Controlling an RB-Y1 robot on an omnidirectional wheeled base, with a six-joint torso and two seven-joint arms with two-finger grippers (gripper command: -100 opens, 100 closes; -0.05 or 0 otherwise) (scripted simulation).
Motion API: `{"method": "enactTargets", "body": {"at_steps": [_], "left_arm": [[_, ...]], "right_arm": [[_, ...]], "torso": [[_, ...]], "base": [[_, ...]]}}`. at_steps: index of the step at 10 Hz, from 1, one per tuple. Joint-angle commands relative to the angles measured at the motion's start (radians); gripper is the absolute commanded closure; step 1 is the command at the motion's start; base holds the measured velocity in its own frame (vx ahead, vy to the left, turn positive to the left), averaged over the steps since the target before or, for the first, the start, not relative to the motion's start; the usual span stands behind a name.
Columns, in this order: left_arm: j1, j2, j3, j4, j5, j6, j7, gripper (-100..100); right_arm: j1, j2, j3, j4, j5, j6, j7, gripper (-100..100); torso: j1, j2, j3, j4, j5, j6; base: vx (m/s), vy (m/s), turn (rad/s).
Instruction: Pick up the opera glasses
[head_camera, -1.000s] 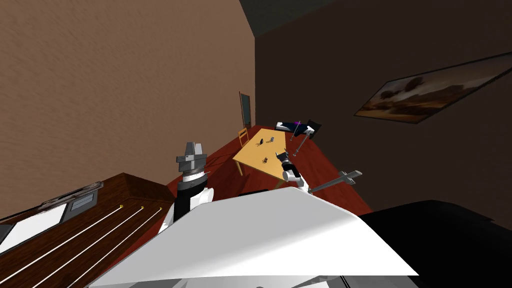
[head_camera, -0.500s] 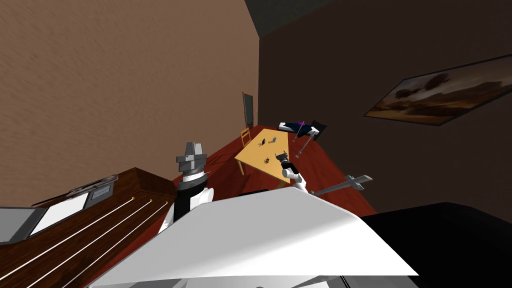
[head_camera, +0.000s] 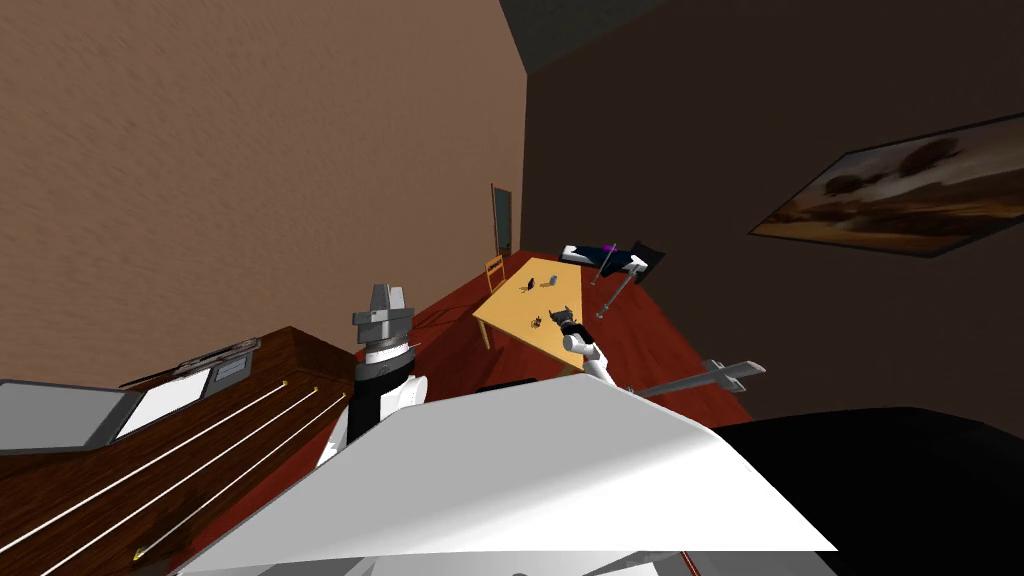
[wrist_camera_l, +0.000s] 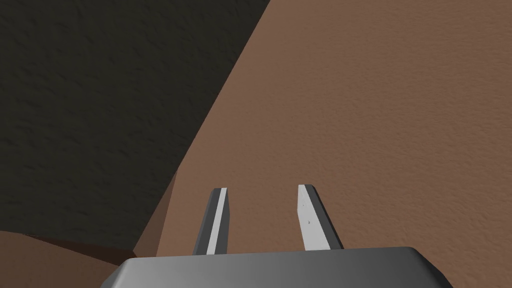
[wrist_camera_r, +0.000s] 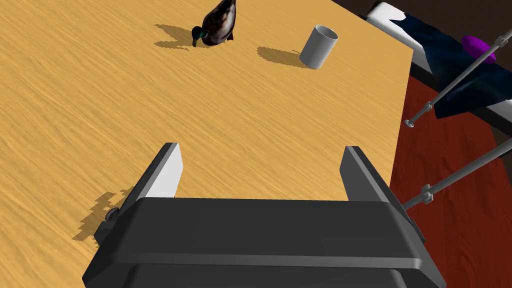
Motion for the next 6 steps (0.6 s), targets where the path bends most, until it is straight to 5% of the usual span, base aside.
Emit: {"method": "enactTargets", "body": {"at_steps": [1,6], "left_arm": [[0.0,0.0,0.0,0.0,0.0,0.0,0.0,0],[0.0,0.0,0.0,0.0,0.0,0.0,0.0,0]], "right_arm": [[-0.006,-0.005,-0.002,0.03,-0.006,0.006,-0.027,-100],[-0.11,-0.029,-0.03,0.186,-0.079,0.101,-0.169,-100]], "torso": [[0.0,0.0,0.0,0.0,0.0,0.0],[0.0,0.0,0.0,0.0,0.0,0.0]], "base": [[0.0,0.0,0.0],[0.0,-0.008,0.1]]}}
